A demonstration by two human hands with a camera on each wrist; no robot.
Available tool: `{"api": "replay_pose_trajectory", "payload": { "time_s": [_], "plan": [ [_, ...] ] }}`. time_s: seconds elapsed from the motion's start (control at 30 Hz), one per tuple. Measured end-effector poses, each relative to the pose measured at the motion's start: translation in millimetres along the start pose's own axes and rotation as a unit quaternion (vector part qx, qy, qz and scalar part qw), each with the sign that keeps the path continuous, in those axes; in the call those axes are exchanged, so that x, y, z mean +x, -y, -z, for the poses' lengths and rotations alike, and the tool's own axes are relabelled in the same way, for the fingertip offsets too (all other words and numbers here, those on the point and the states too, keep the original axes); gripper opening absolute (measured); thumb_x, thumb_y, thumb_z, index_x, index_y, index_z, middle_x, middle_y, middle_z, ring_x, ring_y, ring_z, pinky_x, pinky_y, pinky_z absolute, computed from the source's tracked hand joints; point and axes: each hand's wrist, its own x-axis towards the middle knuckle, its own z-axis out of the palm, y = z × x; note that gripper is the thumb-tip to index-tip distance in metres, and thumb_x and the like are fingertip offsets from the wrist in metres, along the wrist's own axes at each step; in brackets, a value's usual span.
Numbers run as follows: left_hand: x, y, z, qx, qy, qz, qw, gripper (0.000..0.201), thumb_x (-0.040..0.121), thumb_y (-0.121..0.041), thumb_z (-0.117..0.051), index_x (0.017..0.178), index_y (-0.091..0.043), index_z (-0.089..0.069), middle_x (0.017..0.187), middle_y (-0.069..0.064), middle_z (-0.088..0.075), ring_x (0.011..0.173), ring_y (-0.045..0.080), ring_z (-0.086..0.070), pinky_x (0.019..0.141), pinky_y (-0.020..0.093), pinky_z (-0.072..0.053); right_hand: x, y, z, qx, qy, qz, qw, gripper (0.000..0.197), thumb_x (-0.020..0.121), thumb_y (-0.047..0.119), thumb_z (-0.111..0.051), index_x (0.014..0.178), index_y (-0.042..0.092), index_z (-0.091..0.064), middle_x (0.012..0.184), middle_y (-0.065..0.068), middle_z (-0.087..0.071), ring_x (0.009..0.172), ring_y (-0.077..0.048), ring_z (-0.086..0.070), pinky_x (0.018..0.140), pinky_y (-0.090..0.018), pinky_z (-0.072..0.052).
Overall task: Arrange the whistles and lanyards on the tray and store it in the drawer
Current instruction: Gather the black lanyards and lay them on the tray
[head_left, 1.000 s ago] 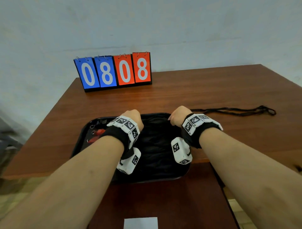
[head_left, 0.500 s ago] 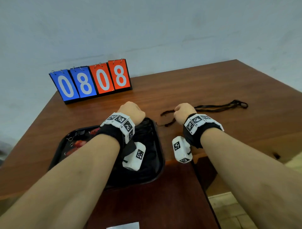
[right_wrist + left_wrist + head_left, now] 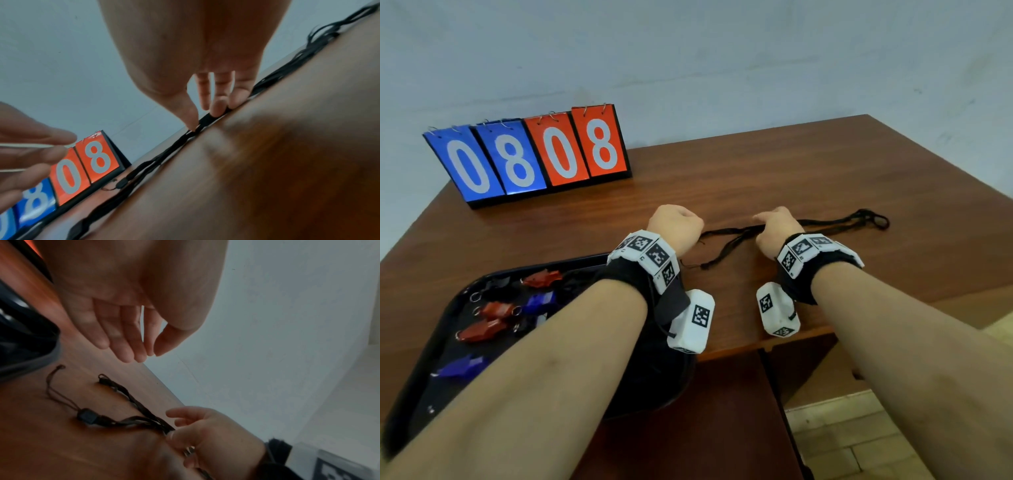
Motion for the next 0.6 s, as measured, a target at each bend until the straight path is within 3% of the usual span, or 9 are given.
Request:
{"api": "replay_pose_trajectory", "payload": {
  "time_s": [0.1, 0.2, 0.33, 0.47, 0.6],
  "plan": [
    [2.3, 0.0, -2.6, -0.007, 0.003, 0.024, 1.0, 0.021, 0.081, -0.014, -0.053, 0.075, -0.011, -0.073, 0.07, 0.007, -0.063, 0.063, 0.023, -0.055, 0.061, 0.03, -0.047, 6.2, 7.5, -3.9, -0.026, 0.013, 0.051, 0.998, 0.04, 0.095, 0.009, -0.05, 0.13, 0.027, -0.056, 0.143, -0.005, -0.027, 0.103, -0.027, -0.056, 0.076, -0.029, -0.05],
    [1.9, -3.4, -7.4, -0.008, 0.029, 0.044, 0.999, 0.022, 0.086, -0.013, -0.055, 0.091, -0.005, -0.075, 0.086, 0.009, -0.072, 0.071, 0.022, -0.062, 0.071, 0.032, -0.053, 10.9, 10.7, -7.7, -0.054, 0.046, 0.046, 0.996, 0.036, 0.095, 0.013, -0.051, 0.127, 0.027, -0.059, 0.141, -0.005, -0.029, 0.111, -0.029, -0.055, 0.089, -0.032, -0.05],
    [-6.1, -8.9, -15.9, -0.016, 0.108, 0.062, 0.992, 0.021, 0.092, -0.013, -0.058, 0.111, -0.009, -0.067, 0.091, 0.003, -0.065, 0.08, 0.018, -0.064, 0.062, 0.022, -0.049, 12.8, 8.2, -13.3, -0.049, 0.017, 0.05, 0.997, 0.032, 0.088, 0.016, -0.055, 0.119, 0.012, -0.064, 0.132, -0.014, -0.05, 0.115, -0.032, -0.054, 0.094, -0.037, -0.048],
    [-8.7, -9.6, -23.4, -0.01, 0.146, 0.053, 0.988, 0.035, 0.092, -0.011, -0.06, 0.126, -0.014, -0.056, 0.082, -0.002, -0.06, 0.071, 0.014, -0.062, 0.064, 0.022, -0.051, 7.4, 6.4, -13.5, -0.038, 0.006, 0.053, 0.998, 0.031, 0.087, 0.014, -0.055, 0.116, 0.006, -0.063, 0.127, -0.017, -0.054, 0.113, -0.033, -0.056, 0.092, -0.038, -0.049],
    [-9.4, -9.4, -31.0, -0.002, 0.189, 0.045, 0.981, 0.052, 0.091, -0.006, -0.061, 0.139, -0.011, -0.043, 0.106, 0.001, -0.056, 0.066, 0.014, -0.06, 0.063, 0.023, -0.049, -0.8, 4.1, -0.1, -0.011, -0.012, 0.074, 0.997, 0.021, 0.095, 0.016, -0.049, 0.113, 0.013, -0.06, 0.129, -0.007, -0.043, 0.098, -0.026, -0.056, 0.082, -0.032, -0.047]
  ]
}}
